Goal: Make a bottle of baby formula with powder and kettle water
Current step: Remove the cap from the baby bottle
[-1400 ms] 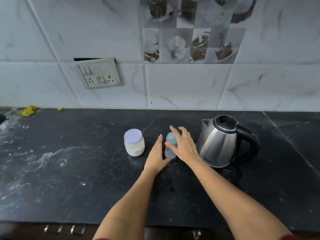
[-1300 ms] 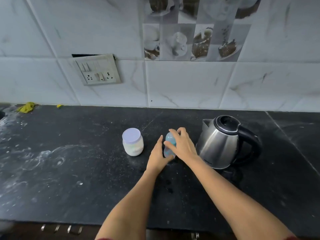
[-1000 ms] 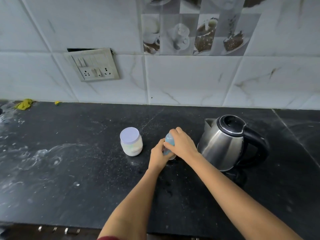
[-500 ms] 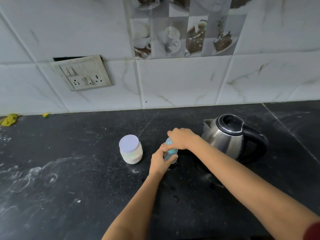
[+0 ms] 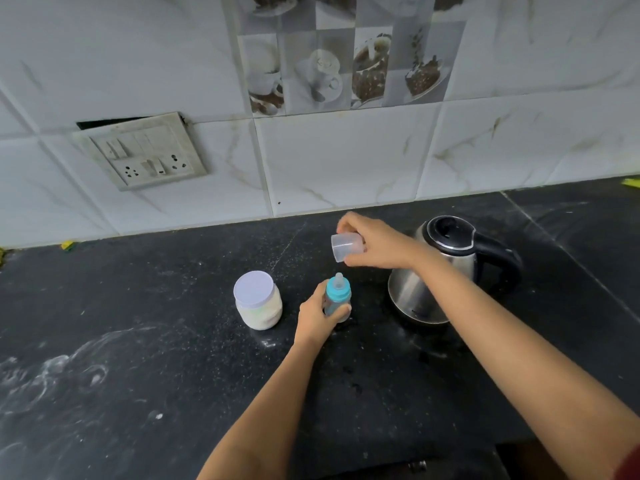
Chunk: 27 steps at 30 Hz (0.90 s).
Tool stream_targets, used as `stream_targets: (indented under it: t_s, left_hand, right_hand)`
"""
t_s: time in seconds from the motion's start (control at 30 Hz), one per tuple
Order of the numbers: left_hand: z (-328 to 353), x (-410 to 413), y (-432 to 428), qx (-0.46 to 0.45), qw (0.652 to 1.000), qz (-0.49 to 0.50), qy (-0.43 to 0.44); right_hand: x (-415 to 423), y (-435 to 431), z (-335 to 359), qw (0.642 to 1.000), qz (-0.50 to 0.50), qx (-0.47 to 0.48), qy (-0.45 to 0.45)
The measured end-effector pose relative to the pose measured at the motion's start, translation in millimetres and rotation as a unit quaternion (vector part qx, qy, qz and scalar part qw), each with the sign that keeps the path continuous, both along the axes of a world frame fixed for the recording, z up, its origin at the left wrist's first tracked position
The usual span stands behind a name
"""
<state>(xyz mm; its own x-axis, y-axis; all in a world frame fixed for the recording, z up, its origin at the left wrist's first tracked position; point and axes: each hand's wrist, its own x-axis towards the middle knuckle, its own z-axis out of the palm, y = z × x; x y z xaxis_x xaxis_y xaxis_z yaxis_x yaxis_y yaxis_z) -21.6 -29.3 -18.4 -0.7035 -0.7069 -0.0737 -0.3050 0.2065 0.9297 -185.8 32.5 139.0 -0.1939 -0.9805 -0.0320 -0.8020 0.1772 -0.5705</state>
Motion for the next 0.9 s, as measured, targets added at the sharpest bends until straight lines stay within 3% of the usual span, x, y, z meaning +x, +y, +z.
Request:
stream_targets:
  t_s: [0.13,0.43,0.67,0.8,0.9]
  left_hand:
    - [-4.1,0.2,-0.5,-0.001,1.0,0.003,0.0]
    - [-10.6,-2.6,-0.8,0.01,1.0,0.011,0.004]
    - [-10.2,-3.1,0.0,0.03,0.999,0.015,0.013]
    - [-11.1,-3.0,-0.2,0.048,0.998,0.024,0.034]
    - [-9.8,-2.2,1.3,0.055,0.997,0.026,0.048]
  right_hand:
    - [10.4,54.4,-64.2,0.983,-0.107,-0.051,-0.141]
    - [42.4,127.0,-165.7,0.947,-0.249,-0.051,-0.196]
    - [45.9,125.1,-170.7,0.949,-0.273,-0.044,-0.151]
    - [57.2,122.2,-140.5,0.932,-0.31,-0.177,0.066]
    - [61.6,90.6,-110.3,0.946,-0.275,-0.143,0.092]
